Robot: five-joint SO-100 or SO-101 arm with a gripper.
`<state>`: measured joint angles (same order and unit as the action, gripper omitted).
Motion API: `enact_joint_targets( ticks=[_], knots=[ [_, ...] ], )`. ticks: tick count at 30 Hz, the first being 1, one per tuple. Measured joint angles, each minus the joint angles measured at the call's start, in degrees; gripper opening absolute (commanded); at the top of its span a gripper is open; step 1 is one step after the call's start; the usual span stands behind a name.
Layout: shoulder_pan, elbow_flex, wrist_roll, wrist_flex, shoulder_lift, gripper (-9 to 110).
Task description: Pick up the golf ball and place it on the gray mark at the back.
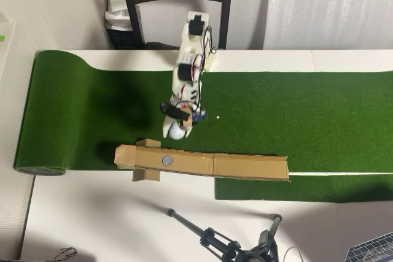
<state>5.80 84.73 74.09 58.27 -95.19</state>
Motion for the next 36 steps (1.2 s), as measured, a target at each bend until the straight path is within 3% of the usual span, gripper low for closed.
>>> enact_joint_targets(
  ticks=[14, 36],
  knots=[
    [-0.7, -16.1, 0.2, 0.0, 17.3, 22],
    [-0.7, -17.4, 0.2, -4.5, 22.1, 22]
  ],
)
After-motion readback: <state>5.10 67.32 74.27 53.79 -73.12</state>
